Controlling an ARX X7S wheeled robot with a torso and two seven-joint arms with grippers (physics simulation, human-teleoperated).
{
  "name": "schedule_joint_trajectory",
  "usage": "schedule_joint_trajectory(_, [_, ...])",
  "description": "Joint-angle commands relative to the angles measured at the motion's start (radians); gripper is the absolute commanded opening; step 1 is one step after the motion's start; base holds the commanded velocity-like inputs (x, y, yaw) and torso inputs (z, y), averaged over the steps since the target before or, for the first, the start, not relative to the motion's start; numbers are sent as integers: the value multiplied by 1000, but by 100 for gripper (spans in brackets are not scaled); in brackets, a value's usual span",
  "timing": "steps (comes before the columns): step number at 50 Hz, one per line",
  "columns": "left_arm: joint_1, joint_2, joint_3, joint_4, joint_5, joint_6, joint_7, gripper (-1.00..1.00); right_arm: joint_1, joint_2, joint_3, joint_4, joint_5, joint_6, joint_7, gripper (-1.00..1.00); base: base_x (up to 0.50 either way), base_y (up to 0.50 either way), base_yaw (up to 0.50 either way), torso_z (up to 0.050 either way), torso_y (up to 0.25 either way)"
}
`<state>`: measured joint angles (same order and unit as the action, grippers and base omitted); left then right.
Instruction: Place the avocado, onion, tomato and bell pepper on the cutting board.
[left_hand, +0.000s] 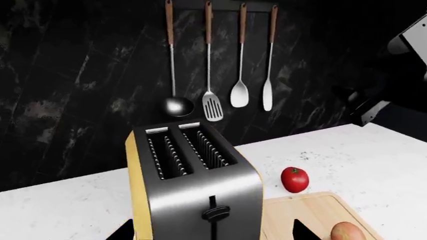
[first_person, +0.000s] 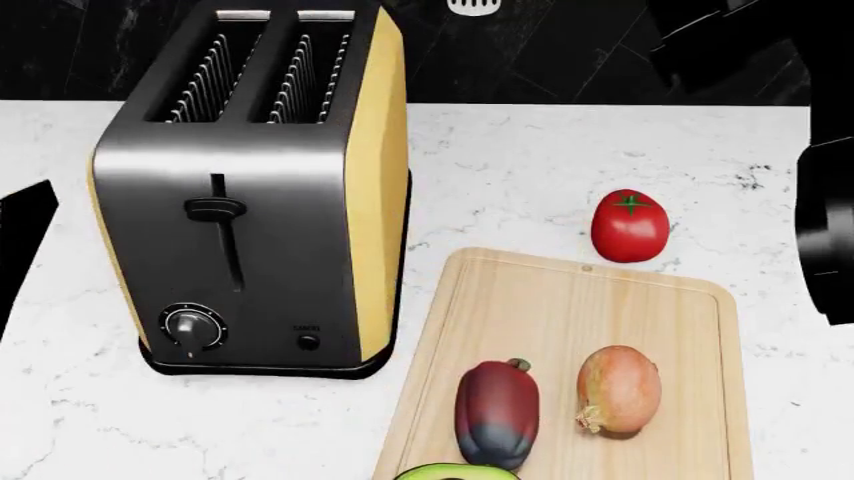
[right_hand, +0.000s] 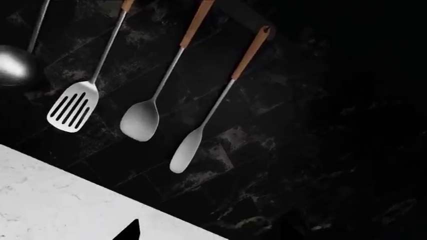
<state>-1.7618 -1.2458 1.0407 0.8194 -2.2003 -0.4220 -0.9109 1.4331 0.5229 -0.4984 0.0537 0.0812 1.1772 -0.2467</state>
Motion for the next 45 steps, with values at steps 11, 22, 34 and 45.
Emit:
schedule_joint_trajectory(11, [8,-74,-59,33,11,14,13,100,181,-121,14,370,50,32,-153,100,0,0,0,0,0])
schedule_joint_trajectory(22, [30,-74,-57,38,24,32,15,100,284,-167,-81,516,64,109,-248,100,0,0,0,0,0])
schedule_joint_trajectory(34, [32,-67,-63,29,27,29,19,100,342,-206,-226,599,62,98,-357,100,0,0,0,0,0])
schedule_joint_trajectory(45, [76,-87,-57,48,69,65,37,100,349,-246,-328,683,46,13,-413,100,0,0,0,0,0])
